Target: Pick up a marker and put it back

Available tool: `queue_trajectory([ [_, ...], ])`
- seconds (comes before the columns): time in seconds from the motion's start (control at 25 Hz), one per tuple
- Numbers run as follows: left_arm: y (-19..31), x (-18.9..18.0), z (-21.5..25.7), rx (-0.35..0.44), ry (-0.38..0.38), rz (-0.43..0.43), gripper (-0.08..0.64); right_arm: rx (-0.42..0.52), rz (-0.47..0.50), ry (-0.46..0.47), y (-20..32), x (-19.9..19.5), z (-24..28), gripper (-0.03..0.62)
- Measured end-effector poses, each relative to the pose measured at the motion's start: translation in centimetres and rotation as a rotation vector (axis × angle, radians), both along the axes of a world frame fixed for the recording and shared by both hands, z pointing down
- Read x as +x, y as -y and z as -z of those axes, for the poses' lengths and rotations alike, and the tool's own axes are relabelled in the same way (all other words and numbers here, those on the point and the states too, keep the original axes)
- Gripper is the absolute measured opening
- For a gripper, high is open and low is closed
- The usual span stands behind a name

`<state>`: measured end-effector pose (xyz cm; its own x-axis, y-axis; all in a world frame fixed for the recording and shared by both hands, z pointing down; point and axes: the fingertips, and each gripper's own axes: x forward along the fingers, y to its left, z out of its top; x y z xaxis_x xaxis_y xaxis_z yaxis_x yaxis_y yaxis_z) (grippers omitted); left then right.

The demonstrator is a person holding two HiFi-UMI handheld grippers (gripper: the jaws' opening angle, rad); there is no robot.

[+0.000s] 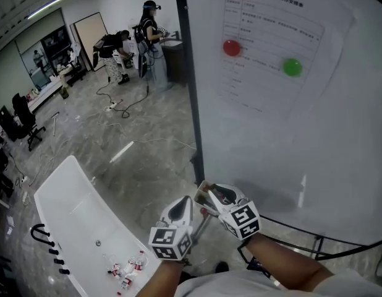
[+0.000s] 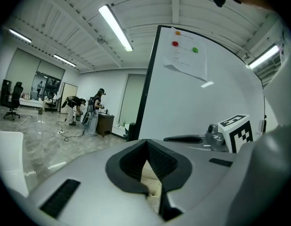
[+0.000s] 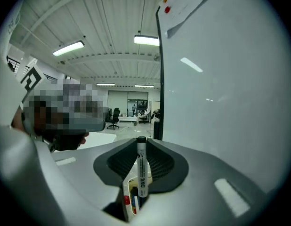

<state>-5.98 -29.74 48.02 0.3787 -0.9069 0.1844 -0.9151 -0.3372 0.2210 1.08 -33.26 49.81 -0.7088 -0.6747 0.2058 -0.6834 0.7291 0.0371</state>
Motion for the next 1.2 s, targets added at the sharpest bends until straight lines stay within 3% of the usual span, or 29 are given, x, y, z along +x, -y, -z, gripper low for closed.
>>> queue_trajectory([
  [0.36,0.8,1.7,1.9,0.039,-0.005,-0.026,0.003,0.004,-0.022,0.113,-0.6,1.9,4.2,0.064],
  [0.64,0.6,1.8,2.9,0.076,-0.014,-0.011,0.003,0.011,-0.005,0.123,-0.7,1.6,5.0,0.064],
  [1.2,-0.2,0.9,2.6,0.067,-0.026,0.016,0.003,-0.002,0.014,0.120,-0.9,1.1,4.6,0.064],
])
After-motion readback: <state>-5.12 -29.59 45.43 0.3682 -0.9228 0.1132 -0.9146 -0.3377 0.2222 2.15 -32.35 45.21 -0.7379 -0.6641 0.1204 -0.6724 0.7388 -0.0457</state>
